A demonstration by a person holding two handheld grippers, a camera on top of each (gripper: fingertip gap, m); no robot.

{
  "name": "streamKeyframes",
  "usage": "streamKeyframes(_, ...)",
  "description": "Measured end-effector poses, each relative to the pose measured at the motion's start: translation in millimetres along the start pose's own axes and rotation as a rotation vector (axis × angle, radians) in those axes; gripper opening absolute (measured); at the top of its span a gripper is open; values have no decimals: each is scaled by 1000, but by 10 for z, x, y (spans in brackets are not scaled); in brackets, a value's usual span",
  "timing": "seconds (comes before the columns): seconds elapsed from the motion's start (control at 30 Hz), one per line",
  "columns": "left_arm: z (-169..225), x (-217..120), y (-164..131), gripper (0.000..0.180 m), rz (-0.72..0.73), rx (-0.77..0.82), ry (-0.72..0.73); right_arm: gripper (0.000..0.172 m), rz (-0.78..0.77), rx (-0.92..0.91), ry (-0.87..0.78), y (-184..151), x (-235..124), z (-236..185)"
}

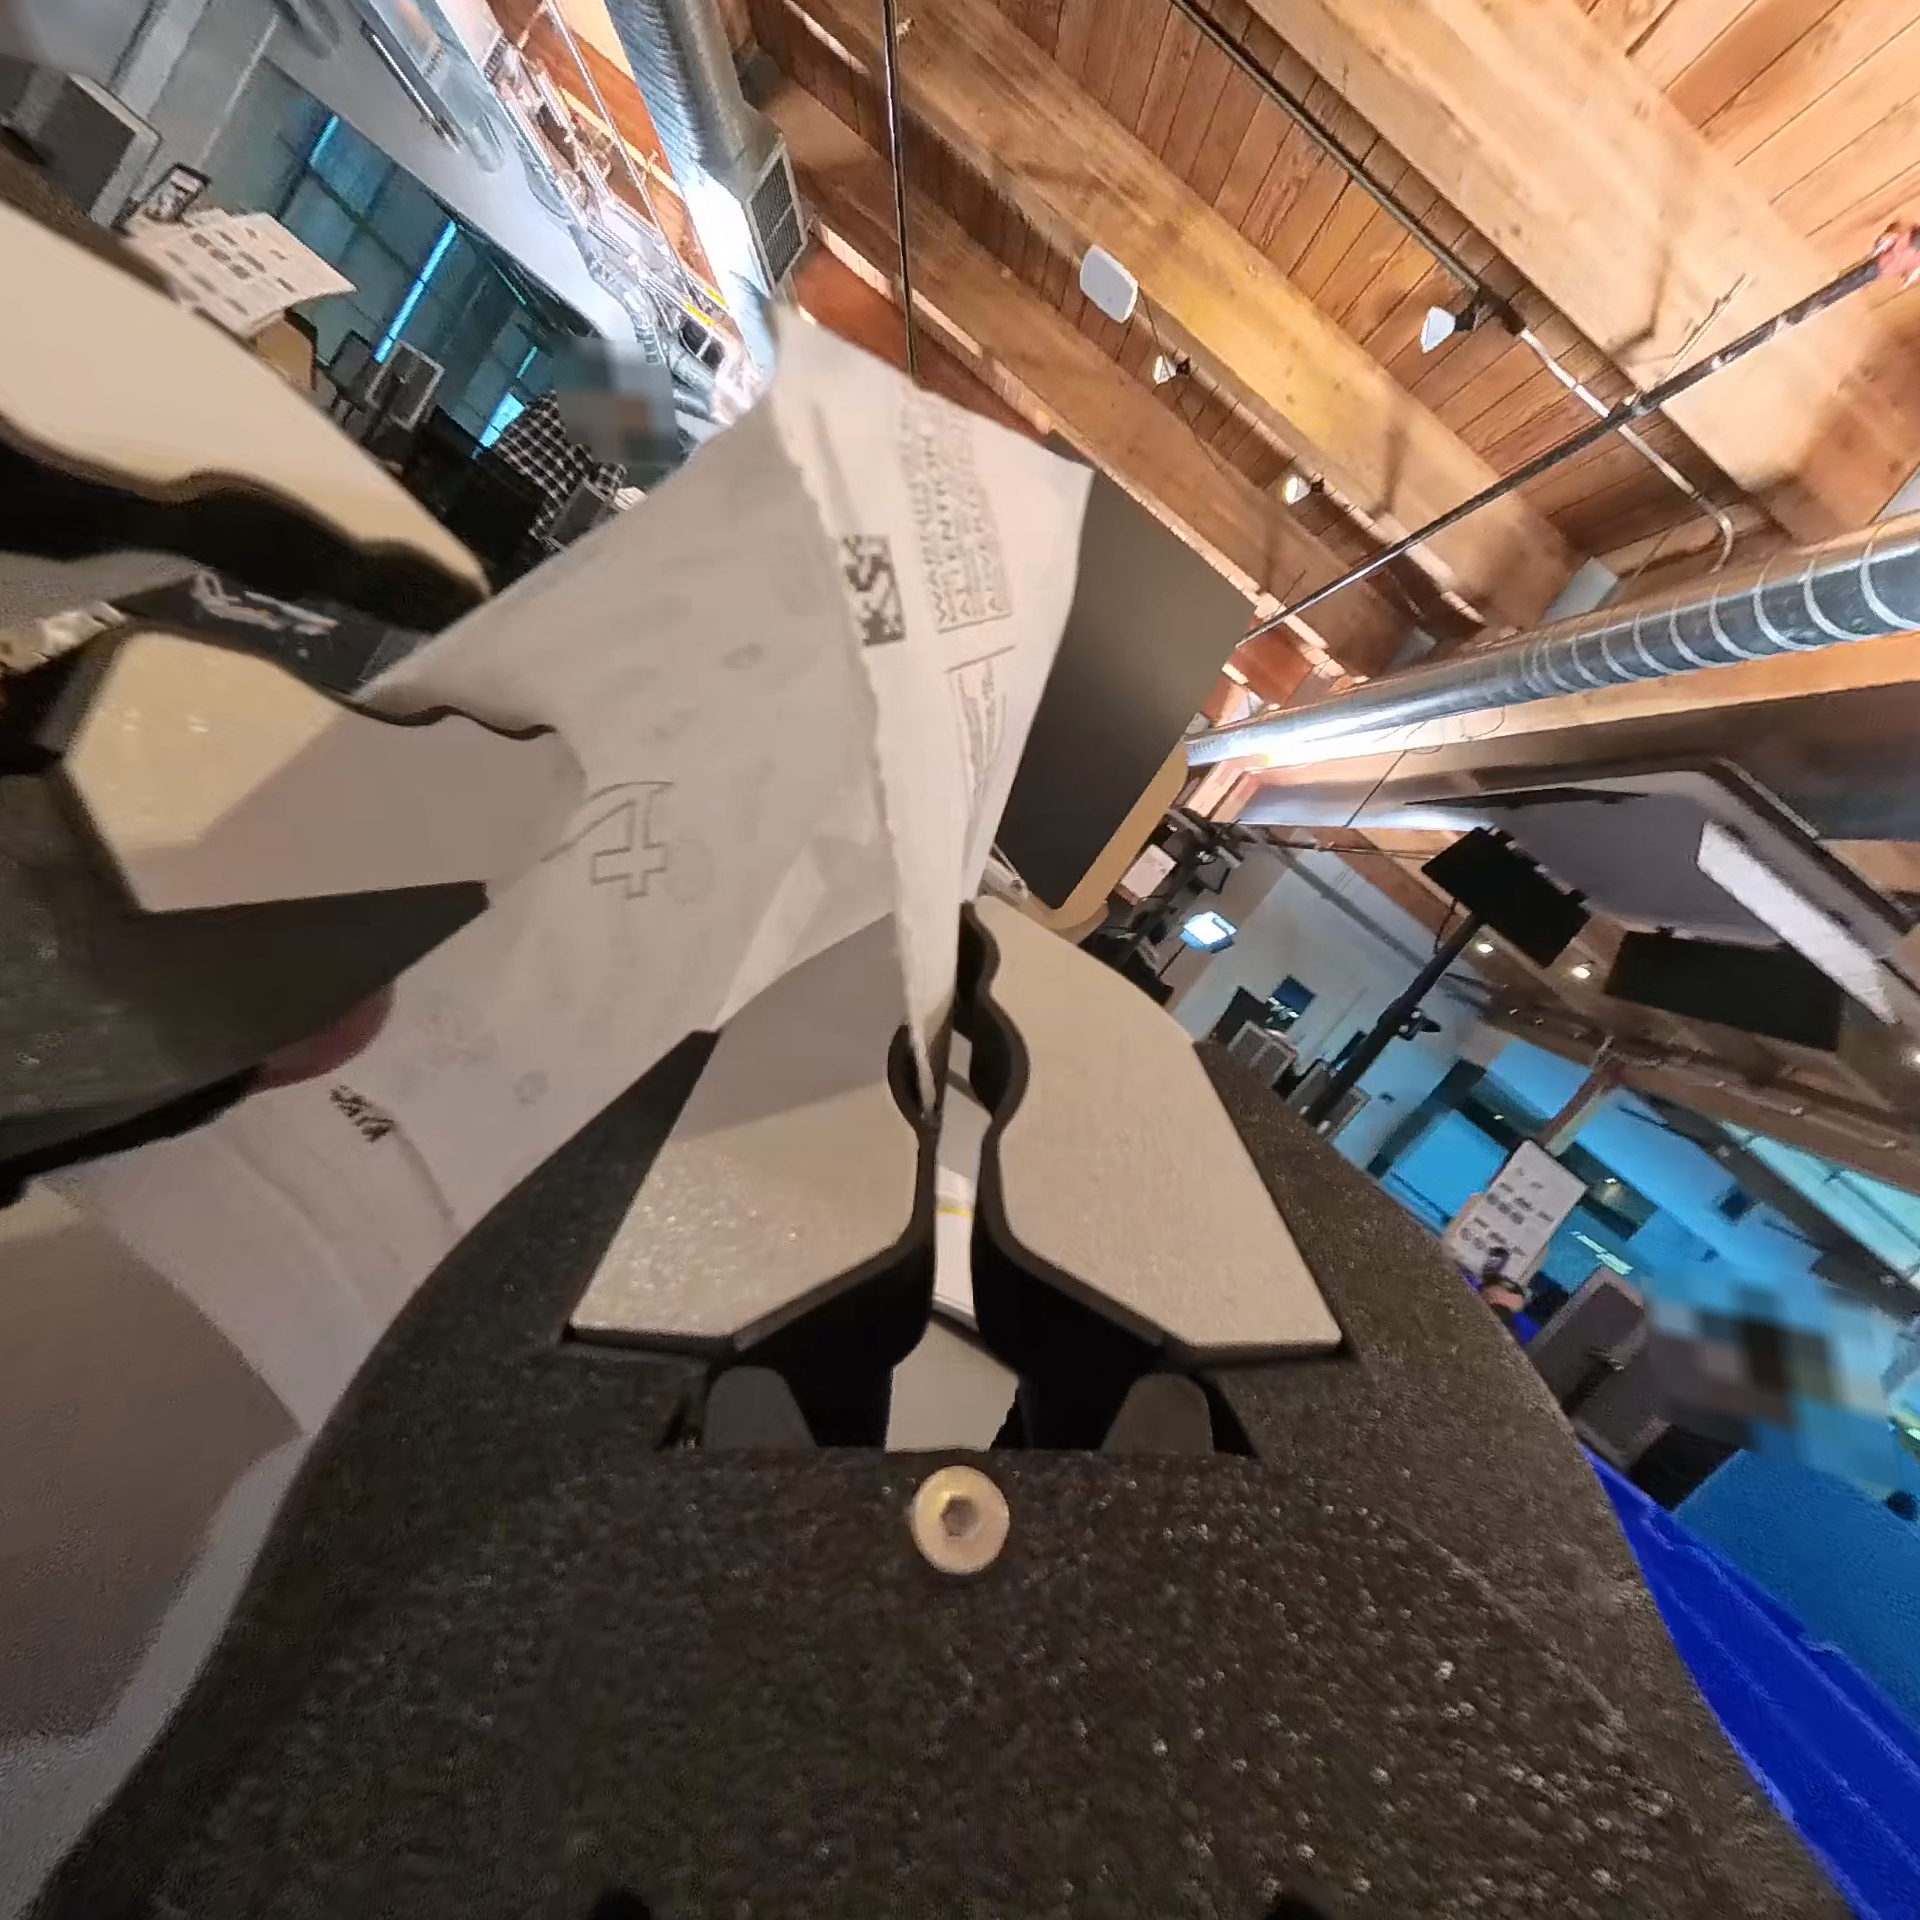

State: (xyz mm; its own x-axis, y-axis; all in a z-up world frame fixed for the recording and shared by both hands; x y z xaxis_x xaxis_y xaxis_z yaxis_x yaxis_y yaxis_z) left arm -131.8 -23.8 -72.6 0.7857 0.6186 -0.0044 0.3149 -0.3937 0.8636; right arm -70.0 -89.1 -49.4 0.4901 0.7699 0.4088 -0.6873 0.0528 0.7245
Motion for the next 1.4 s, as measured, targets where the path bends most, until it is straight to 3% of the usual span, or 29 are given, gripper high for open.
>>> streamKeyframes(0.17, 6, -67, 201, 28, 62, 115, 64, 0, 9, 66, 39, -7, -36, -39)
streamKeyframes(0.27, 23, -51, 210, 1, 57, 171, 52, 0, 17, 78, 39, -4, -54, -27)
streamKeyframes(0.33, 8, -32, 192, 1, 48, 189, 58, 0, 16, 79, 27, -6, -56, -4)
streamKeyframes(0.6, -217, -19, 60, 0, 25, 91, 92, 0, -24, 73, -16, -99, -20, 87)
streamKeyframes(0.87, -198, -33, 104, 0, 35, 81, 68, 1, 4, 57, -11, -54, -21, 91)
streamKeyframes(0.93, -174, -33, 130, 0, 38, 38, 31, 16, -34, 102, 23, -82, -8, 72)
streamKeyframes(1.13, -223, -29, 147, 0, 32, -113, -61, 29, -214, 158, 200, -245, 0, -129)
streamKeyframes(1.2, -247, -30, 141, 1, 28, -148, -83, 27, -262, 146, 248, -323, -3, -203)
streamKeyframes(1.27, -263, -29, 127, 0, 18, -150, -91, 3, -264, 102, 258, -371, -4, -229)
streamKeyframes(1.4, -284, -19, 61, 1, -16, -110, -100, 0, -258, -10, 249, -448, 29, -186)
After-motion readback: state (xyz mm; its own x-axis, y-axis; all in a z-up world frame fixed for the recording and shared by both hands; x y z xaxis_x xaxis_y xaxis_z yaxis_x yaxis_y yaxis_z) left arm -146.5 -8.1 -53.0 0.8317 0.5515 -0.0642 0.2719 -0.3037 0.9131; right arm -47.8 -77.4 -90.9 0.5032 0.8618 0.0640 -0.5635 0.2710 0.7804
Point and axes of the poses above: each gripper's, where its closed fingertips meet, x out along the fingers, y out of its top, z = x × y across the jaws, the point moved 1 cm from there along -x, back along the fingers, and after that the axes turned 8 degrees about -y, right-handed, at the moved point
